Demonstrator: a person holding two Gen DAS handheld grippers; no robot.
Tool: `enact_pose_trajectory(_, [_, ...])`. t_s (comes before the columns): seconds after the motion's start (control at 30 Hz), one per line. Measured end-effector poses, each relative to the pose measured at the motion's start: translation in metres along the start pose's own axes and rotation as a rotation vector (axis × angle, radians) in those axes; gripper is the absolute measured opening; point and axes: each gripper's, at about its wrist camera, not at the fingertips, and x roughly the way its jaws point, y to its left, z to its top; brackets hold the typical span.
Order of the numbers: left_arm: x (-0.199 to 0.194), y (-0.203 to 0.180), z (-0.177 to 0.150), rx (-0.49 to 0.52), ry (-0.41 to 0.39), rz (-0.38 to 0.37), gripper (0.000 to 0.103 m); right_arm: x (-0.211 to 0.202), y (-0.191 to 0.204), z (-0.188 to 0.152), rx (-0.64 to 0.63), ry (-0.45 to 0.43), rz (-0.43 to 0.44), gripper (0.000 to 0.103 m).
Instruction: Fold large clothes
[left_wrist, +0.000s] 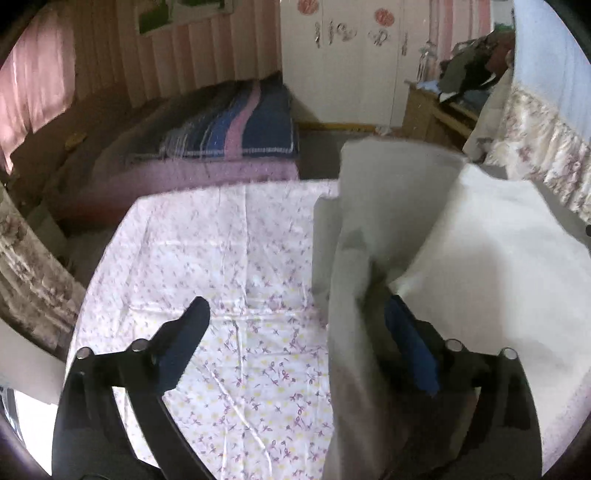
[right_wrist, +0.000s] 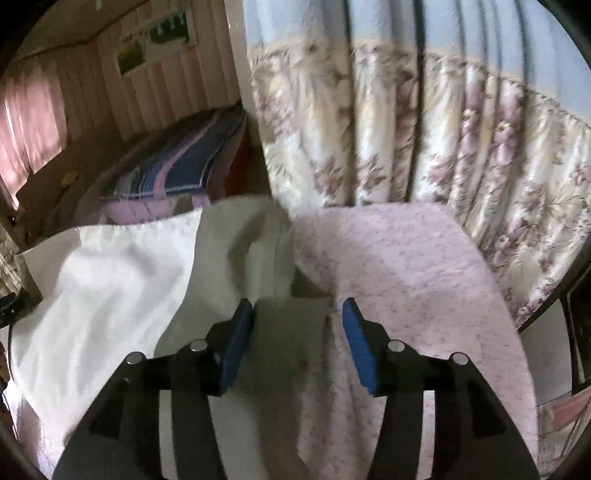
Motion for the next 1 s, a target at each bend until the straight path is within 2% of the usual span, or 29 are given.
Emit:
enact_pose_trajectory(0.1, [-0.003,0.0,0.011,0.005,-0.009,-0.026,0.098,-0.01,0.001,0.004,0.0,-0.016,0.022,0.062])
enact_pose_trajectory(0.2, [0.002,-0.007,0.021,0.006,0.004,-0.08,0.098,-0.006,0.008,0.003,-0.026,0.007,0.028,0.063])
enact_pose_trajectory(0.33, [0.022,-0.023,0.036,0.058,0.015,-0.1,0.094,0.01,0.021,-0.005,-0.072,0.063,0.021,0.062])
enact_pose_trajectory(0.37, [0.027,-0.028,0.045,0.08,0.016,-0.103,0.075,0.012,0.024,-0.007,-0.086,0.07,0.017,0.062])
enact_pose_trajectory(0.4, [0.031,-0.031,0.05,0.094,0.022,-0.117,0.03,0.014,0.027,-0.009,-0.102,0.076,0.012,0.061])
enact_pose_trajectory(0.43, [0.036,-0.035,0.057,0.111,0.036,-0.131,0.014,0.015,0.031,-0.012,-0.125,0.077,0.0,0.059])
enact_pose_trajectory(0.47, [0.042,-0.038,0.064,0.121,0.054,-0.136,0.006,0.016,0.034,-0.014,-0.143,0.07,-0.014,0.052])
enact_pose_trajectory(0.53, [0.051,-0.041,0.08,0.133,0.068,-0.123,0.003,0.017,0.036,-0.017,-0.158,0.07,-0.041,0.025])
enact_pose_trajectory(0.57, [0.052,-0.042,0.087,0.137,0.06,-0.121,0.003,0.017,0.036,-0.017,-0.156,0.067,-0.048,0.018])
enact_pose_trajectory(0.6, [0.05,-0.041,0.097,0.124,0.039,-0.128,0.004,0.016,0.037,-0.017,-0.157,0.058,-0.046,0.013])
enact_pose_trajectory(0.67, [0.046,-0.032,0.111,0.063,-0.001,-0.164,0.006,0.011,0.042,-0.016,-0.177,0.012,-0.08,0.011])
enact_pose_trajectory(0.73, [0.047,-0.026,0.12,0.017,-0.007,-0.18,0.021,0.007,0.052,-0.015,-0.235,-0.054,-0.167,0.01])
enact_pose_trajectory(0.77, [0.052,-0.027,0.121,0.022,0.016,-0.142,0.041,0.006,0.057,-0.016,-0.263,-0.078,-0.2,0.01])
enact_pose_trajectory(0.8, [0.054,-0.027,0.119,0.034,0.022,-0.07,0.051,0.006,0.061,-0.017,-0.29,-0.098,-0.233,0.011])
enact_pose_trajectory(0.83, [0.051,-0.026,0.114,0.042,0.011,-0.014,0.078,0.008,0.062,-0.017,-0.287,-0.088,-0.239,0.014])
enact_pose_trajectory(0.87, [0.046,-0.025,0.11,0.047,-0.006,0.014,0.096,0.013,0.059,-0.017,-0.272,-0.05,-0.242,0.018])
enact_pose_trajectory(0.9, [0.038,-0.021,0.101,0.048,-0.024,0.019,0.1,0.015,0.055,-0.017,-0.253,-0.018,-0.232,0.023])
enact_pose_trajectory(0.97, [0.025,-0.012,0.086,0.033,-0.021,0.003,0.1,0.003,0.043,-0.017,-0.183,-0.035,-0.172,0.031])
enact_pose_trajectory(1.0, [0.017,-0.005,0.072,0.016,-0.009,-0.018,0.1,-0.005,0.036,-0.016,-0.141,-0.048,-0.131,0.041])
